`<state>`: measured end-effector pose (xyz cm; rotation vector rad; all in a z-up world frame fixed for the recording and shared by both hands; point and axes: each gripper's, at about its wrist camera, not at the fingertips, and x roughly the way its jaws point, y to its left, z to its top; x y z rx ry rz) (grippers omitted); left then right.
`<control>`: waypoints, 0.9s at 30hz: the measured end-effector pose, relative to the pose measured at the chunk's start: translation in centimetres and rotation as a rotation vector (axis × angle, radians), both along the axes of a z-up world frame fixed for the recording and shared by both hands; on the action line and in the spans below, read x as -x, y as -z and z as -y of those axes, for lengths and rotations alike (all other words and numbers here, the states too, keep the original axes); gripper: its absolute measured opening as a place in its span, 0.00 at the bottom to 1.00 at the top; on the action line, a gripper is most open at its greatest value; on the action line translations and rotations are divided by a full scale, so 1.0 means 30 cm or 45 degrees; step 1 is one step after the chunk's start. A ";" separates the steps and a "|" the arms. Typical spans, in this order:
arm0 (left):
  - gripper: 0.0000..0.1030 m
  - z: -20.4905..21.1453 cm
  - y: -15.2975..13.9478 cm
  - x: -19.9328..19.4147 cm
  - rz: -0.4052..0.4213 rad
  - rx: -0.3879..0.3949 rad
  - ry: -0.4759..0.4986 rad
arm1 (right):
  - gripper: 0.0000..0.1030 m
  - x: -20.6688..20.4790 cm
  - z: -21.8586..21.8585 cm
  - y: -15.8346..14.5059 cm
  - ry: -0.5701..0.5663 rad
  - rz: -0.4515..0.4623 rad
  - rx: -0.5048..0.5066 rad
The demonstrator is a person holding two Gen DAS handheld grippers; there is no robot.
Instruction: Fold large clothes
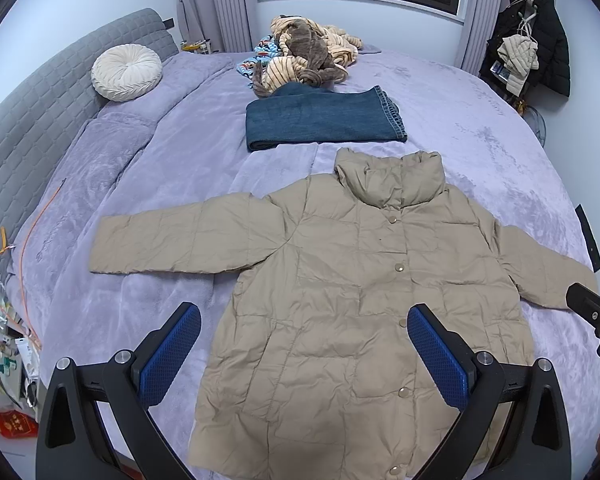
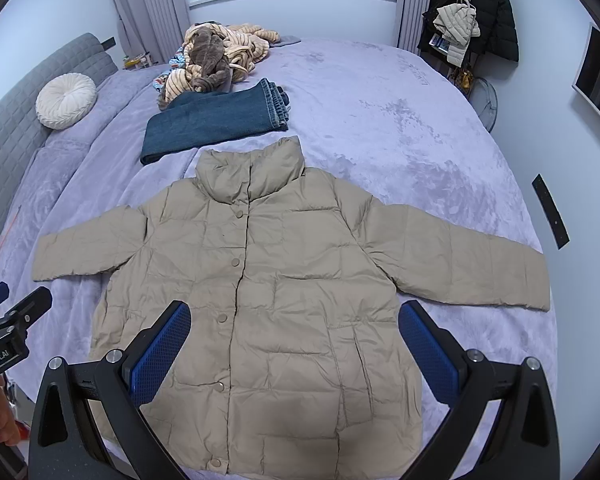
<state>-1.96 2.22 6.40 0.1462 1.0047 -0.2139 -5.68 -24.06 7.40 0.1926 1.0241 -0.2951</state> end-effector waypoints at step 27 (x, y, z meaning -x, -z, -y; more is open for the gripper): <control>1.00 -0.039 0.008 0.001 -0.005 0.003 -0.012 | 1.00 -0.003 -0.006 -0.006 -0.001 0.004 0.007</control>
